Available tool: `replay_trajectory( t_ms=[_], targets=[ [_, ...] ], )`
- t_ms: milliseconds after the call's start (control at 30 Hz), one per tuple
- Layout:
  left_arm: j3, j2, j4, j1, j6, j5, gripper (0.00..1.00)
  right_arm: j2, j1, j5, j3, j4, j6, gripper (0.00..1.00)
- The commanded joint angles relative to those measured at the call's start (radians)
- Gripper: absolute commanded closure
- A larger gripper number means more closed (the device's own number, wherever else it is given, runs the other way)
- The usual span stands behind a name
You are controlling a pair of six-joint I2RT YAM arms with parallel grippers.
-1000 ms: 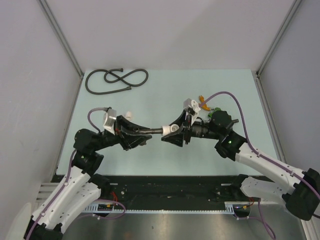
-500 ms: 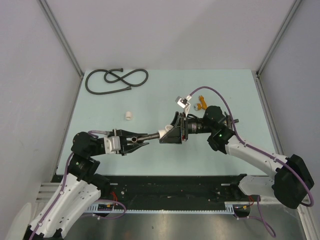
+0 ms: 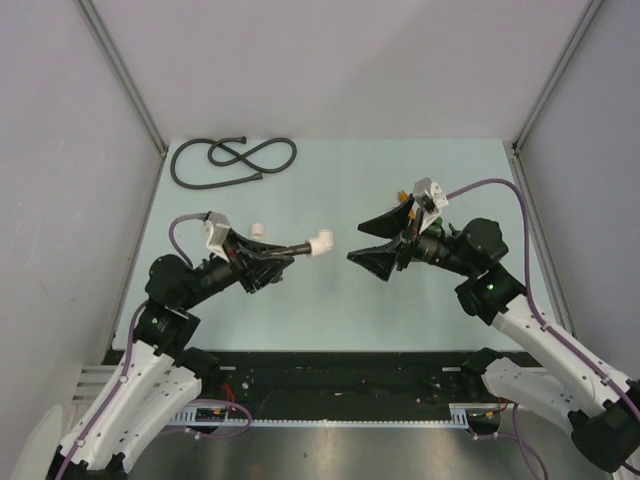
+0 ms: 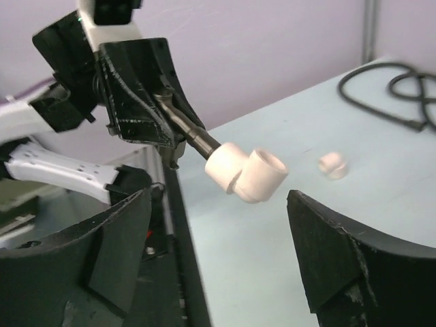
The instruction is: Install the water faucets
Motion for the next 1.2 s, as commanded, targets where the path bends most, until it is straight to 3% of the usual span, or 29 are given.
replay_trajectory(
  t_ms=[0, 200, 300, 900, 1000, 1167],
  targets=[
    [0.032, 0.036, 0.018, 0.006, -0.337, -0.101, 0.99, -0.067, 0.039, 0.109, 0.034, -0.150, -0.375, 0.13],
    [-0.011, 0.099, 0.135, 0.007, -0.602, -0.039, 1.00, -0.098, 0.272, 0.323, -0.010, -0.213, -0.775, 0.07],
    [-0.034, 0.129, 0.210, 0.007, -0.679, 0.001, 1.00, -0.069, 0.332, 0.382, -0.019, -0.208, -0.853, 0.06],
    [-0.035, 0.226, 0.372, 0.009, -0.859, 0.141, 1.00, 0.054, 0.361, 0.476, -0.065, -0.116, -0.926, 0.13],
    [-0.032, 0.229, 0.389, 0.009, -0.873, 0.155, 1.00, 0.075, 0.361, 0.480, -0.067, -0.106, -0.926, 0.20],
    [-0.019, 0.234, 0.378, 0.007, -0.847, 0.170, 1.00, 0.078, 0.363, 0.430, -0.065, -0.073, -0.891, 0.53]
  ],
)
